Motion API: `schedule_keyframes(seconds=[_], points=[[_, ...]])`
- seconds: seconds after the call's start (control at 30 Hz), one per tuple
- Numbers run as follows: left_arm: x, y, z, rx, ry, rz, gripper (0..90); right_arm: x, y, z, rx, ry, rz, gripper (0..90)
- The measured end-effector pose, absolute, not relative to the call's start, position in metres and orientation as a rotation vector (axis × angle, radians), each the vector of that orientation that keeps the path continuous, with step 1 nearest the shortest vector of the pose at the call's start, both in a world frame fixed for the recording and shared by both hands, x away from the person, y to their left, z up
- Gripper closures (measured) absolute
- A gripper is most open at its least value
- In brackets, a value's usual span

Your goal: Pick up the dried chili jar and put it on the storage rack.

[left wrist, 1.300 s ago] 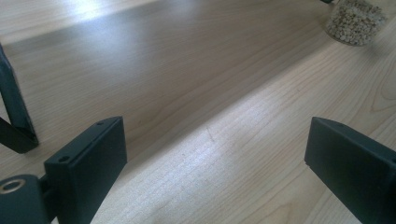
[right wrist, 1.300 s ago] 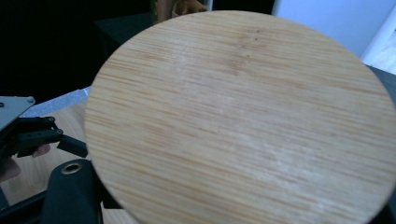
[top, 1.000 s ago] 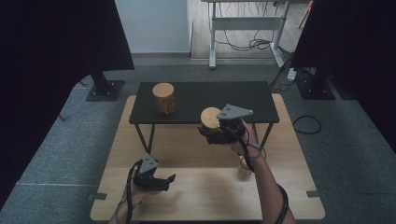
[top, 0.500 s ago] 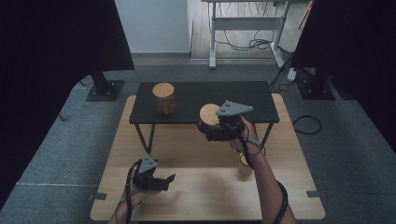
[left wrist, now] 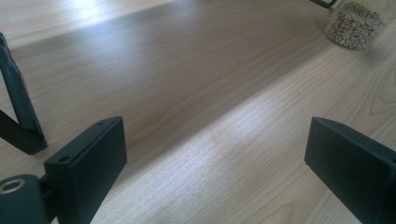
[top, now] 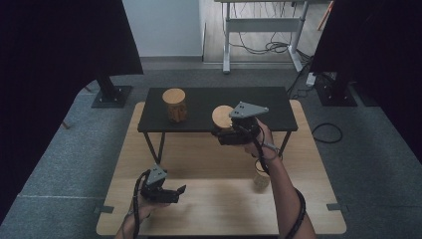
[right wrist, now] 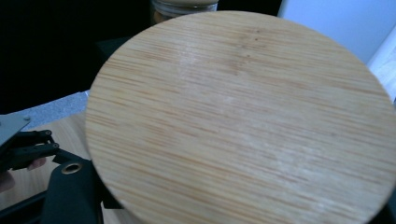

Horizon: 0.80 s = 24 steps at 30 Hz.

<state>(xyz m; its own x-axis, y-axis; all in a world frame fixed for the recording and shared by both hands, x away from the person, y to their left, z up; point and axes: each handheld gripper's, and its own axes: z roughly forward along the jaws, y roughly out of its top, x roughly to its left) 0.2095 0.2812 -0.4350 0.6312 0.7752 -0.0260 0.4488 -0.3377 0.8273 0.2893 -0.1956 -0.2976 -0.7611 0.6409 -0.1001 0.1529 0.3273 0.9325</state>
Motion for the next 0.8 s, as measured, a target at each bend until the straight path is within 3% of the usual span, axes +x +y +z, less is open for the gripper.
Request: schedule_keyframes(seconds=[0.8], points=[[0.205, 0.287, -0.429, 1.953, 0.934, 0.46, 5.3, 0.318, -0.197, -0.288, 0.764, 2.129, 1.405, 25.0]])
